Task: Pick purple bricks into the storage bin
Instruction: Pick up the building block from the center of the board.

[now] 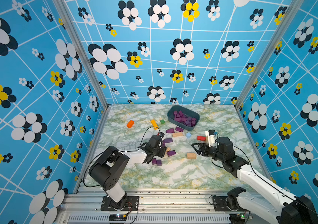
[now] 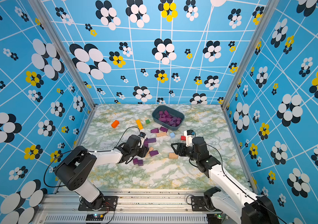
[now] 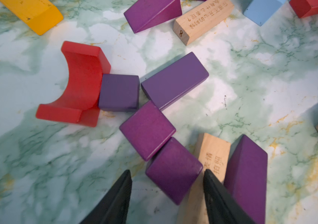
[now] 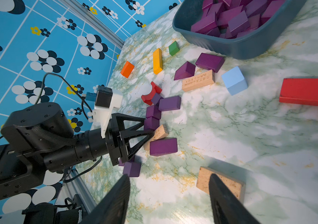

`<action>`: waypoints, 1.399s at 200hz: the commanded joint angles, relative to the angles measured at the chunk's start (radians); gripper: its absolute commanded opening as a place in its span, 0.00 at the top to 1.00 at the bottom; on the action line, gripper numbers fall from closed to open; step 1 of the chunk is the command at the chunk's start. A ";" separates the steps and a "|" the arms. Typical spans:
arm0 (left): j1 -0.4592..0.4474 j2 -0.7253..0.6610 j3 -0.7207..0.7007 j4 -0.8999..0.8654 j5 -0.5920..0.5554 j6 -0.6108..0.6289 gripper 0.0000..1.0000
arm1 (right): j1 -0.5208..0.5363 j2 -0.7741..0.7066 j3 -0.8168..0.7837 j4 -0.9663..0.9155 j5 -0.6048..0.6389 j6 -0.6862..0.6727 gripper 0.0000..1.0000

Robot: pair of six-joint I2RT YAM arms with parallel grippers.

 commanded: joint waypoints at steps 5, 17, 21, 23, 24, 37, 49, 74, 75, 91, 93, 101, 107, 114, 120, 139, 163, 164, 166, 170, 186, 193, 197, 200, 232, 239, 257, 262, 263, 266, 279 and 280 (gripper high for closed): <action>0.010 0.018 0.027 -0.036 0.010 -0.025 0.39 | 0.008 0.000 -0.012 0.026 0.006 0.011 0.34; 0.011 0.020 0.027 -0.038 0.005 -0.028 0.39 | 0.008 0.000 -0.012 0.027 0.006 0.014 0.33; 0.012 0.022 0.028 -0.040 0.003 -0.028 0.39 | 0.008 0.000 -0.012 0.028 0.007 0.014 0.33; 0.013 0.021 0.028 -0.041 0.002 -0.029 0.40 | 0.008 0.000 -0.012 0.028 0.006 0.014 0.33; 0.013 0.021 0.028 -0.041 0.002 -0.029 0.39 | 0.008 0.000 -0.012 0.028 0.007 0.014 0.33; 0.015 0.024 0.033 -0.050 -0.010 -0.034 0.39 | 0.007 0.000 -0.014 0.026 0.010 0.017 0.33; 0.019 0.029 0.036 -0.059 -0.016 -0.038 0.39 | 0.008 0.000 -0.014 0.027 0.010 0.021 0.33; 0.030 0.026 0.037 -0.067 -0.025 -0.046 0.37 | 0.008 -0.003 -0.014 0.028 0.006 0.026 0.34; 0.031 0.026 0.036 -0.067 -0.026 -0.046 0.37 | 0.008 -0.003 -0.014 0.028 0.007 0.026 0.33; 0.037 0.015 0.027 -0.061 -0.031 -0.050 0.37 | 0.009 -0.006 -0.014 0.027 0.007 0.026 0.34; 0.037 0.013 0.025 -0.060 -0.033 -0.051 0.37 | 0.008 -0.006 -0.014 0.028 0.007 0.026 0.34; 0.042 0.006 0.017 -0.051 -0.036 -0.051 0.37 | 0.009 -0.008 -0.012 0.028 0.007 0.026 0.33; 0.044 0.002 0.011 -0.045 -0.036 -0.052 0.37 | 0.008 -0.008 -0.011 0.028 0.007 0.026 0.34; 0.049 -0.004 0.005 -0.038 -0.036 -0.054 0.38 | 0.009 -0.008 -0.012 0.028 0.006 0.026 0.33; 0.053 -0.008 0.001 -0.034 -0.035 -0.055 0.37 | 0.009 -0.007 -0.012 0.028 0.007 0.026 0.34; 0.063 -0.014 -0.007 -0.028 -0.022 -0.059 0.39 | 0.009 -0.010 -0.012 0.026 0.007 0.027 0.33; 0.065 -0.028 -0.025 -0.003 -0.016 -0.057 0.42 | 0.009 -0.014 -0.017 0.025 0.011 0.027 0.34; 0.065 -0.029 -0.026 -0.003 -0.016 -0.056 0.42 | 0.009 -0.014 -0.017 0.025 0.011 0.027 0.34; 0.066 -0.031 -0.026 -0.003 -0.016 -0.057 0.43 | 0.009 -0.015 -0.017 0.025 0.012 0.027 0.34; 0.067 -0.032 -0.029 0.001 -0.018 -0.056 0.44 | 0.009 -0.015 -0.017 0.025 0.013 0.027 0.34; 0.070 -0.038 -0.038 0.009 -0.017 -0.057 0.48 | 0.009 -0.013 -0.017 0.026 0.015 0.027 0.34; 0.073 -0.039 -0.042 0.017 -0.014 -0.056 0.48 | 0.011 -0.011 -0.017 0.029 0.016 0.028 0.34; 0.073 -0.040 -0.044 0.022 -0.011 -0.057 0.48 | 0.011 -0.011 -0.017 0.030 0.016 0.027 0.34; 0.075 -0.039 -0.045 0.025 -0.009 -0.056 0.48 | 0.011 -0.009 -0.016 0.032 0.016 0.027 0.34; 0.082 -0.029 -0.038 0.037 0.002 -0.062 0.43 | 0.011 0.001 -0.006 0.035 0.024 0.023 0.33; 0.083 -0.027 -0.038 0.040 0.003 -0.059 0.42 | 0.011 0.003 -0.004 0.035 0.027 0.023 0.33; 0.087 -0.023 -0.036 0.050 0.017 -0.057 0.42 | 0.011 0.010 0.001 0.038 0.028 0.024 0.34; 0.087 -0.023 -0.033 0.052 0.025 -0.056 0.41 | 0.011 0.012 0.001 0.040 0.027 0.024 0.33; 0.087 -0.022 -0.033 0.052 0.026 -0.057 0.41 | 0.011 0.012 0.001 0.040 0.027 0.024 0.33; 0.087 -0.021 -0.030 0.055 0.032 -0.056 0.41 | 0.011 0.013 0.001 0.041 0.027 0.025 0.34; 0.088 -0.016 -0.024 0.063 0.050 -0.066 0.41 | 0.011 0.014 0.001 0.042 0.028 0.024 0.34; 0.087 -0.015 -0.024 0.063 0.051 -0.067 0.41 | 0.011 0.014 0.001 0.043 0.028 0.025 0.34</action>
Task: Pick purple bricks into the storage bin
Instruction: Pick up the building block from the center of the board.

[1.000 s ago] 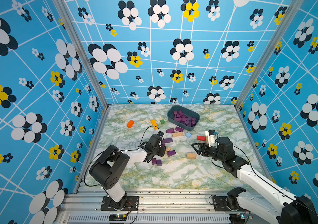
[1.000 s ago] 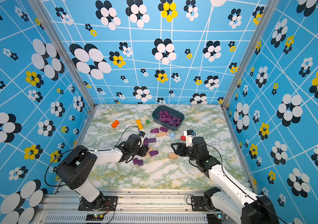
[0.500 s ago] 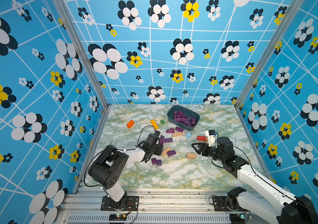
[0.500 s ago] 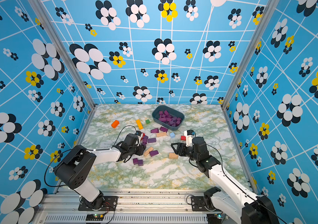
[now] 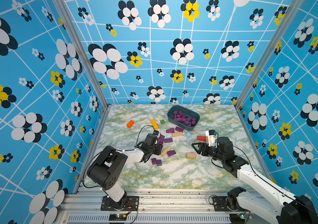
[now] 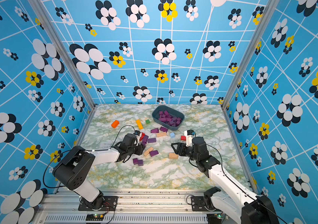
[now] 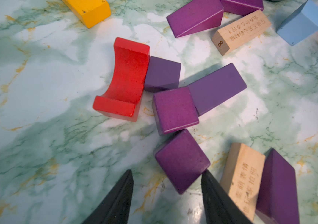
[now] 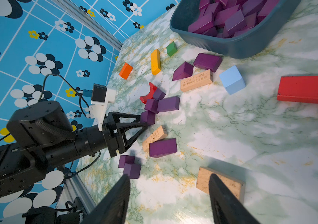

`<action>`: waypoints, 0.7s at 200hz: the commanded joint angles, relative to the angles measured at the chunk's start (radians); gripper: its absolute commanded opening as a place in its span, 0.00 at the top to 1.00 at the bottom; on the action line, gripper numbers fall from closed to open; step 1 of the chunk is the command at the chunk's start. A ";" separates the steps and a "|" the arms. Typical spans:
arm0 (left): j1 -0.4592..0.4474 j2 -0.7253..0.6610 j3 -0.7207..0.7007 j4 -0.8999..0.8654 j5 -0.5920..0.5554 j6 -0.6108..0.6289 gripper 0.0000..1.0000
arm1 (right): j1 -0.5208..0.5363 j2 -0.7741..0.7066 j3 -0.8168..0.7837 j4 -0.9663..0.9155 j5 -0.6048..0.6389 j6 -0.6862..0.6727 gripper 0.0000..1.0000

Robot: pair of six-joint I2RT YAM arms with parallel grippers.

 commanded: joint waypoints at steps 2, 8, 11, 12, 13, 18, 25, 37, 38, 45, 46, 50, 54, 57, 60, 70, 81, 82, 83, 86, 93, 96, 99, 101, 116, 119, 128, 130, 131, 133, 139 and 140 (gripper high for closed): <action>0.011 0.001 0.005 0.036 0.045 -0.018 0.41 | 0.010 0.007 0.001 0.035 0.018 0.005 0.34; 0.011 0.005 0.012 0.037 0.050 -0.027 0.41 | 0.010 0.007 0.001 0.034 0.018 0.004 0.34; 0.011 0.006 0.014 0.037 0.052 -0.031 0.41 | 0.010 0.006 0.001 0.034 0.018 0.003 0.33; 0.011 0.007 0.015 0.038 0.053 -0.031 0.41 | 0.010 0.006 0.001 0.033 0.019 0.003 0.34; 0.011 0.007 0.015 0.037 0.054 -0.033 0.41 | 0.010 0.007 0.001 0.034 0.020 0.003 0.34; 0.011 0.011 0.021 0.037 0.057 -0.041 0.41 | 0.010 0.008 0.001 0.032 0.020 0.001 0.33; 0.011 0.016 0.026 0.036 0.060 -0.051 0.41 | 0.010 0.007 0.002 0.031 0.020 0.000 0.34; 0.011 0.023 0.034 0.034 0.059 -0.065 0.41 | 0.010 0.010 0.003 0.027 0.021 -0.004 0.33; 0.011 0.024 0.034 0.033 0.059 -0.065 0.42 | 0.011 0.009 0.003 0.027 0.021 -0.004 0.34; 0.010 0.025 0.037 0.032 0.054 -0.071 0.42 | 0.010 0.010 0.003 0.024 0.022 -0.005 0.34; 0.009 0.025 0.037 0.031 0.052 -0.071 0.42 | 0.010 0.009 0.003 0.024 0.022 -0.005 0.34; 0.009 0.026 0.039 0.031 0.049 -0.073 0.42 | 0.010 0.010 0.003 0.022 0.022 -0.006 0.34; 0.009 0.027 0.040 0.029 0.044 -0.075 0.42 | 0.010 0.010 0.003 0.022 0.022 -0.007 0.33; 0.009 0.027 0.041 0.028 0.042 -0.076 0.42 | 0.010 0.009 0.002 0.022 0.023 -0.008 0.34; 0.009 0.027 0.042 0.027 0.038 -0.078 0.42 | 0.010 0.010 0.001 0.022 0.022 -0.009 0.34; 0.006 0.029 0.047 0.013 0.027 -0.081 0.43 | 0.010 0.011 0.000 0.021 0.023 -0.010 0.33; 0.005 0.031 0.056 -0.007 0.011 -0.090 0.43 | 0.010 0.012 0.001 0.021 0.023 -0.011 0.34; 0.005 0.031 0.057 -0.010 0.009 -0.089 0.43 | 0.010 0.013 0.000 0.022 0.024 -0.011 0.33; 0.004 0.032 0.060 -0.012 0.008 -0.090 0.43 | 0.010 0.013 0.000 0.022 0.024 -0.012 0.33; 0.003 0.034 0.062 -0.019 0.002 -0.093 0.43 | 0.010 0.013 -0.001 0.022 0.025 -0.011 0.33; 0.000 0.036 0.070 -0.037 -0.015 -0.100 0.44 | 0.009 0.014 -0.001 0.022 0.025 -0.012 0.33; -0.001 0.037 0.075 -0.046 -0.022 -0.103 0.44 | 0.009 0.015 -0.002 0.021 0.025 -0.012 0.34; -0.004 0.039 0.080 -0.054 -0.030 -0.105 0.44 | 0.010 0.015 -0.002 0.022 0.026 -0.011 0.34; -0.004 0.039 0.083 -0.059 -0.036 -0.108 0.44 | 0.010 0.015 -0.002 0.023 0.026 -0.012 0.34; -0.020 0.050 0.101 -0.091 -0.084 -0.126 0.47 | 0.009 0.019 -0.002 0.026 0.026 -0.010 0.33; -0.022 0.053 0.106 -0.096 -0.092 -0.130 0.47 | 0.010 0.020 0.000 0.026 0.026 -0.009 0.33; -0.034 0.061 0.115 -0.109 -0.115 -0.136 0.48 | 0.010 0.021 0.001 0.028 0.026 -0.009 0.33; -0.036 0.063 0.118 -0.112 -0.120 -0.138 0.48 | 0.010 0.022 0.000 0.028 0.025 -0.010 0.33; -0.037 0.064 0.119 -0.114 -0.123 -0.139 0.48 | 0.010 0.022 0.000 0.028 0.025 -0.010 0.33; -0.042 0.066 0.122 -0.117 -0.128 -0.140 0.48 | 0.010 0.021 0.000 0.028 0.025 -0.010 0.33; -0.049 0.072 0.128 -0.125 -0.144 -0.145 0.48 | 0.010 0.022 0.001 0.028 0.026 -0.012 0.33; -0.050 0.073 0.130 -0.126 -0.146 -0.145 0.48 | 0.010 0.022 0.001 0.028 0.026 -0.012 0.33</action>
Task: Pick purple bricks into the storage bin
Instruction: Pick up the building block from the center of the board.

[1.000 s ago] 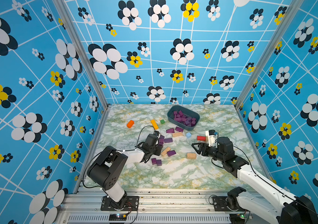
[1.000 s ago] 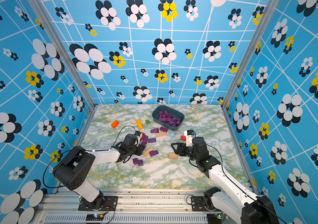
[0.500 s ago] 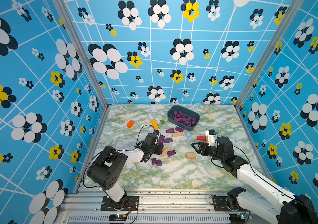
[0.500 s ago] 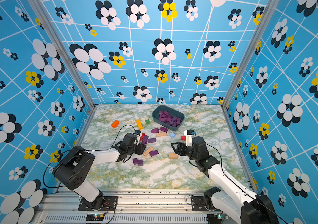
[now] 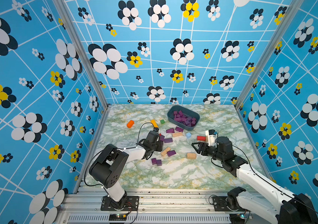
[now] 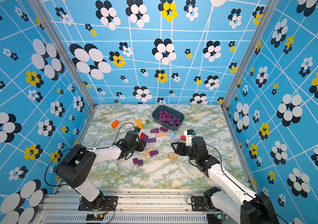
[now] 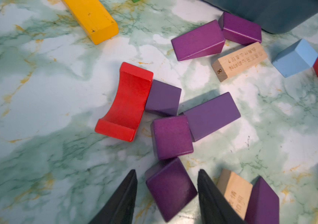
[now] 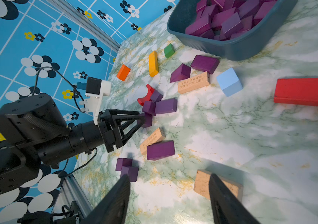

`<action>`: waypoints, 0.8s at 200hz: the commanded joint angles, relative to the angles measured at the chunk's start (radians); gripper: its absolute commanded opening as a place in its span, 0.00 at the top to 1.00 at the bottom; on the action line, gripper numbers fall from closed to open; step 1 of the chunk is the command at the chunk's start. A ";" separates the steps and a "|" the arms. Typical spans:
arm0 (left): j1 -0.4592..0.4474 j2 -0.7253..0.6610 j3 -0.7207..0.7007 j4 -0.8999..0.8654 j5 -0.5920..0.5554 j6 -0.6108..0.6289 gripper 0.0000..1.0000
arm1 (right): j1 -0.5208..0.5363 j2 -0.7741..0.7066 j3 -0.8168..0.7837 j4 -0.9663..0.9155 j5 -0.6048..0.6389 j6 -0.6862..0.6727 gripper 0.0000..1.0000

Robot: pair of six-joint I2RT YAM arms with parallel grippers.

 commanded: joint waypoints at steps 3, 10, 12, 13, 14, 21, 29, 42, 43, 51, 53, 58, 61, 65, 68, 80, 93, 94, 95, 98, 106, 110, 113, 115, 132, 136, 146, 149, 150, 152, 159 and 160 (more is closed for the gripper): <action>-0.035 0.038 0.042 -0.078 -0.096 -0.038 0.48 | 0.010 0.007 0.001 0.017 0.011 -0.012 0.33; -0.044 0.047 0.050 -0.084 -0.104 -0.047 0.48 | 0.010 0.008 0.001 0.016 0.012 -0.012 0.33; -0.045 0.049 0.051 -0.086 -0.105 -0.051 0.48 | 0.010 0.008 0.001 0.015 0.011 -0.014 0.33; -0.046 0.050 0.052 -0.086 -0.105 -0.053 0.48 | 0.010 0.009 0.001 0.014 0.011 -0.014 0.33; -0.047 0.052 0.053 -0.086 -0.106 -0.053 0.48 | 0.010 0.009 0.001 0.014 0.012 -0.014 0.33; -0.051 0.057 0.057 -0.089 -0.106 -0.062 0.48 | 0.010 0.010 0.001 0.013 0.011 -0.014 0.33; -0.056 0.066 0.061 -0.091 -0.110 -0.072 0.48 | 0.010 0.010 0.003 0.011 0.009 -0.015 0.33; -0.061 0.075 0.066 -0.092 -0.115 -0.083 0.48 | 0.010 0.010 0.003 0.008 0.009 -0.017 0.33; -0.060 0.075 0.066 -0.092 -0.115 -0.083 0.49 | 0.010 0.011 0.003 0.008 0.009 -0.017 0.33; -0.062 0.078 0.069 -0.092 -0.119 -0.089 0.50 | 0.010 0.011 0.003 0.006 0.009 -0.017 0.33; -0.062 0.078 0.070 -0.091 -0.119 -0.088 0.51 | 0.009 0.011 0.002 0.006 0.009 -0.017 0.33; -0.062 0.078 0.070 -0.091 -0.120 -0.088 0.52 | 0.010 0.011 0.001 0.005 0.009 -0.016 0.33; -0.062 0.078 0.070 -0.091 -0.122 -0.088 0.53 | 0.010 0.010 0.002 0.006 0.010 -0.016 0.33; -0.063 0.078 0.069 -0.088 -0.123 -0.088 0.54 | 0.010 0.010 0.001 0.005 0.011 -0.016 0.33; -0.062 0.078 0.069 -0.087 -0.125 -0.088 0.55 | 0.010 0.010 0.001 0.005 0.011 -0.017 0.33; -0.062 0.075 0.066 -0.079 -0.130 -0.085 0.61 | 0.010 0.009 0.000 0.003 0.011 -0.017 0.33; -0.062 0.071 0.066 -0.069 -0.133 -0.078 0.64 | 0.010 0.009 0.000 0.003 0.011 -0.019 0.33; -0.062 0.070 0.066 -0.069 -0.133 -0.077 0.65 | 0.010 0.009 0.001 0.003 0.011 -0.019 0.33; -0.062 0.070 0.066 -0.069 -0.133 -0.076 0.65 | 0.010 0.010 0.000 0.003 0.011 -0.018 0.33; -0.062 0.070 0.066 -0.068 -0.131 -0.074 0.66 | 0.010 0.008 -0.001 0.003 0.011 -0.018 0.33; -0.063 0.069 0.069 -0.066 -0.123 -0.065 0.69 | 0.010 0.007 -0.002 0.003 0.010 -0.019 0.33; -0.062 0.068 0.069 -0.064 -0.119 -0.060 0.71 | 0.010 0.007 -0.002 0.003 0.009 -0.019 0.33; -0.062 0.067 0.070 -0.062 -0.115 -0.057 0.72 | 0.010 0.006 -0.001 0.004 0.009 -0.019 0.33; -0.062 0.067 0.070 -0.060 -0.113 -0.053 0.73 | 0.009 0.007 -0.001 0.003 0.008 -0.019 0.33; -0.066 0.052 0.062 -0.034 -0.088 -0.023 0.73 | 0.010 0.007 -0.002 0.004 0.006 -0.017 0.33; -0.070 0.046 0.060 -0.030 -0.090 -0.017 0.73 | 0.009 0.007 -0.001 0.005 0.005 -0.017 0.33; -0.080 0.025 0.053 -0.020 -0.093 0.004 0.73 | 0.010 0.009 0.002 0.001 -0.002 -0.019 0.31; -0.083 0.017 0.051 -0.015 -0.096 0.009 0.73 | 0.010 0.011 0.006 -0.002 -0.008 -0.021 0.29; -0.085 0.015 0.050 -0.015 -0.098 0.011 0.73 | 0.010 0.011 0.008 -0.004 -0.010 -0.022 0.29; -0.087 0.012 0.048 -0.010 -0.099 0.014 0.73 | 0.010 0.012 0.011 -0.009 -0.013 -0.025 0.28; -0.097 -0.005 0.044 0.000 -0.103 0.022 0.73 | 0.010 0.016 0.021 -0.024 -0.023 -0.032 0.28; -0.098 -0.006 0.044 0.002 -0.103 0.023 0.73 | 0.010 0.016 0.022 -0.026 -0.023 -0.033 0.28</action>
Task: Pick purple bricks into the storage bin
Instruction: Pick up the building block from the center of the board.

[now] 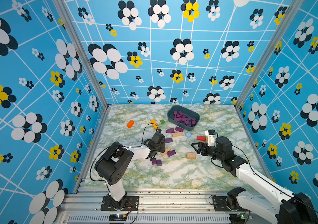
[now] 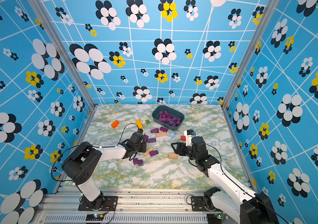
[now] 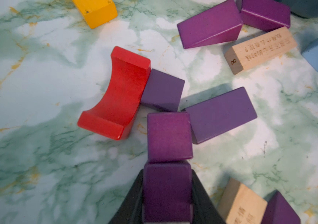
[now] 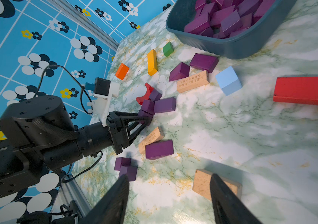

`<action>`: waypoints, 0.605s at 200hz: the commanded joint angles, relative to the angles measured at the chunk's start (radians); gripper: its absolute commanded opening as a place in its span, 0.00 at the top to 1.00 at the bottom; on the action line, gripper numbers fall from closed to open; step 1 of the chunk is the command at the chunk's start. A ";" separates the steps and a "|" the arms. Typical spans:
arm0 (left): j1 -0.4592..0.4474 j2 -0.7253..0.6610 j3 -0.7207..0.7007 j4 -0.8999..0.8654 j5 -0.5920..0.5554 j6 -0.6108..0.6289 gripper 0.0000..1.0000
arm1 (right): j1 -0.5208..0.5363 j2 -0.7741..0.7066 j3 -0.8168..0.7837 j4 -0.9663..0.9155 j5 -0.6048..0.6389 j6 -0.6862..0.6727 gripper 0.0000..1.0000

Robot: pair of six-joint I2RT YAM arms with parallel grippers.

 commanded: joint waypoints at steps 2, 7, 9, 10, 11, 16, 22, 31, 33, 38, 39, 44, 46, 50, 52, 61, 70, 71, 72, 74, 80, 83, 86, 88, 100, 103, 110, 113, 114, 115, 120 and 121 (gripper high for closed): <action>-0.032 -0.067 -0.003 0.049 0.003 0.061 0.73 | 0.010 0.011 0.024 -0.029 -0.023 -0.026 0.27; -0.035 -0.076 -0.002 0.054 0.011 0.066 0.73 | 0.010 0.012 0.027 -0.034 -0.026 -0.025 0.27; -0.036 -0.080 -0.002 0.055 0.015 0.069 0.73 | 0.010 0.012 0.027 -0.033 -0.026 -0.025 0.27; -0.036 -0.082 -0.002 0.057 0.018 0.069 0.73 | 0.010 0.012 0.027 -0.033 -0.026 -0.025 0.27; -0.036 -0.084 -0.002 0.059 0.020 0.071 0.73 | 0.010 0.012 0.028 -0.033 -0.026 -0.025 0.27; -0.039 -0.093 0.000 0.064 0.032 0.074 0.73 | 0.010 0.011 0.027 -0.033 -0.026 -0.025 0.26; -0.042 -0.101 0.004 0.073 0.042 0.075 0.74 | 0.009 0.010 0.025 -0.032 -0.024 -0.023 0.25; -0.045 -0.113 0.011 0.080 0.055 0.076 0.73 | 0.010 0.003 0.018 -0.028 -0.018 -0.020 0.23; -0.046 -0.115 0.015 0.081 0.059 0.078 0.73 | 0.010 0.003 0.016 -0.027 -0.016 -0.020 0.23; -0.049 -0.120 0.023 0.086 0.065 0.082 0.73 | 0.010 -0.001 0.011 -0.023 -0.012 -0.018 0.21; -0.049 -0.120 0.024 0.087 0.068 0.083 0.73 | 0.010 -0.002 0.010 -0.022 -0.011 -0.017 0.21; -0.051 -0.124 0.033 0.092 0.077 0.089 0.73 | 0.010 -0.006 0.004 -0.019 -0.002 -0.014 0.20; -0.052 -0.125 0.037 0.094 0.082 0.091 0.73 | 0.010 -0.005 0.002 -0.016 0.001 -0.011 0.20; -0.053 -0.126 0.042 0.101 0.094 0.097 0.73 | 0.009 -0.008 -0.005 -0.013 0.009 -0.005 0.18; -0.054 -0.127 0.047 0.105 0.100 0.100 0.73 | 0.010 -0.011 -0.007 -0.011 0.012 -0.003 0.17; -0.056 -0.124 0.064 0.119 0.118 0.112 0.73 | 0.010 -0.018 -0.021 0.001 0.019 0.004 0.14; -0.057 -0.114 0.089 0.131 0.127 0.122 0.73 | 0.009 -0.024 -0.034 0.010 0.024 0.009 0.12; -0.057 -0.112 0.092 0.132 0.126 0.123 0.73 | 0.009 -0.025 -0.035 0.012 0.024 0.010 0.12; -0.057 -0.110 0.095 0.134 0.129 0.124 0.73 | 0.009 -0.025 -0.035 0.012 0.025 0.009 0.11; -0.058 -0.107 0.101 0.136 0.130 0.126 0.73 | 0.010 -0.026 -0.039 0.013 0.027 0.009 0.11; -0.057 -0.093 0.121 0.142 0.134 0.134 0.73 | 0.010 -0.029 -0.044 0.015 0.031 0.011 0.11; -0.057 -0.085 0.132 0.142 0.134 0.138 0.73 | 0.010 -0.030 -0.047 0.016 0.034 0.010 0.10; -0.057 -0.078 0.143 0.143 0.135 0.140 0.73 | 0.010 -0.030 -0.048 0.016 0.037 0.009 0.10; -0.058 -0.071 0.153 0.144 0.136 0.144 0.73 | 0.010 -0.030 -0.051 0.016 0.039 0.009 0.09; -0.058 -0.031 0.204 0.151 0.149 0.161 0.73 | 0.009 -0.031 -0.058 0.018 0.052 0.006 0.08; -0.057 -0.021 0.218 0.153 0.152 0.165 0.73 | 0.010 -0.031 -0.061 0.019 0.056 0.006 0.07; -0.056 0.005 0.249 0.160 0.162 0.172 0.73 | 0.010 -0.030 -0.065 0.025 0.062 0.007 0.05; -0.056 0.017 0.259 0.165 0.168 0.174 0.73 | 0.009 -0.030 -0.068 0.028 0.065 0.009 0.04; -0.056 0.021 0.265 0.166 0.170 0.175 0.73 | 0.008 -0.030 -0.069 0.030 0.066 0.010 0.04; -0.056 0.025 0.271 0.168 0.172 0.177 0.73 | 0.009 -0.030 -0.070 0.030 0.067 0.010 0.04; -0.055 0.046 0.293 0.179 0.182 0.180 0.73 | 0.010 -0.030 -0.076 0.037 0.075 0.015 0.01; -0.055 0.050 0.297 0.181 0.186 0.181 0.73 | 0.009 -0.031 -0.078 0.039 0.075 0.016 0.01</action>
